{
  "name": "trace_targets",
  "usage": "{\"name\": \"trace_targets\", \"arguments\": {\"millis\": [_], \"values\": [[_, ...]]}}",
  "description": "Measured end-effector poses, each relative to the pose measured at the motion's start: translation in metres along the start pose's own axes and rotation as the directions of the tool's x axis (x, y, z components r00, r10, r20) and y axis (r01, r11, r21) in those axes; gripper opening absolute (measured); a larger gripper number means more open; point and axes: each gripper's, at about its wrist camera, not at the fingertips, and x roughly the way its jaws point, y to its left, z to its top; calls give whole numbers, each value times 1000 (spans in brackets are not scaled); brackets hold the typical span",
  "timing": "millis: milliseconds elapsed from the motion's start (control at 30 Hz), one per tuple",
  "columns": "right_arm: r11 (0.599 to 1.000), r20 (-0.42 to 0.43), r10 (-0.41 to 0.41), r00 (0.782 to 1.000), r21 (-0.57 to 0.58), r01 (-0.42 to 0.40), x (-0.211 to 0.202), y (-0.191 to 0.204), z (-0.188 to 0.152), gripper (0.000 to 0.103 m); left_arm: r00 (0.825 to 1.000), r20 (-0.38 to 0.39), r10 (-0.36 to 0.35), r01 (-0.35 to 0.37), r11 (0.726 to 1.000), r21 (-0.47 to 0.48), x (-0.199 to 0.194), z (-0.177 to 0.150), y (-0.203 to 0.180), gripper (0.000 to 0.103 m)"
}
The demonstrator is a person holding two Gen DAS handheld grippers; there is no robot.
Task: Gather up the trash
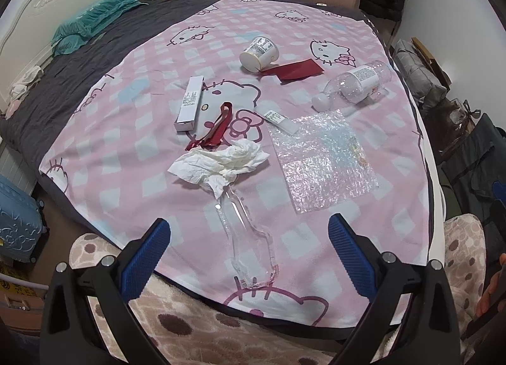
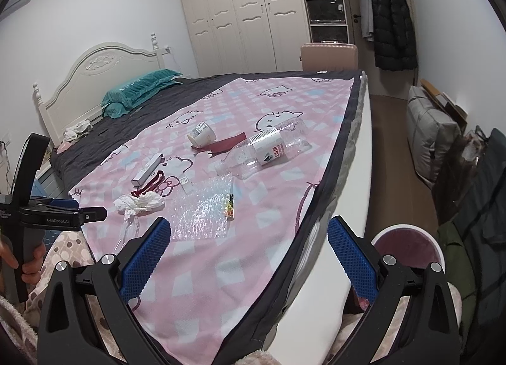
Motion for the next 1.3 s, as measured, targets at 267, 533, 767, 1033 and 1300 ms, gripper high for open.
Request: {"name": "trace_targets", "arguments": {"millis": [267,533,767,1033,1300], "values": [[1000,-6,6,1000,-1,-6,2,1,-1,96,999,8,-33,33,999,25,0,-3,-6,98],[1000,-8,3,1000,-3,-3,2,2,-1,96,998,15,-65,64,998,29,-3,-3,-8,98],[1000,-7,4,1000,-8,-4,1,5,-2,96,996,19,-91,91,996,16,-6,-2,-4,98],[1000,-10,6,1000,-4,-7,1,6,-1,96,996,23,-92,92,996,10,-7,-2,1,98],[1000,-21,14,1000,5,-14,2,5,1,96,996,15,-92,91,996,7,-7,-2,3,98]]}}
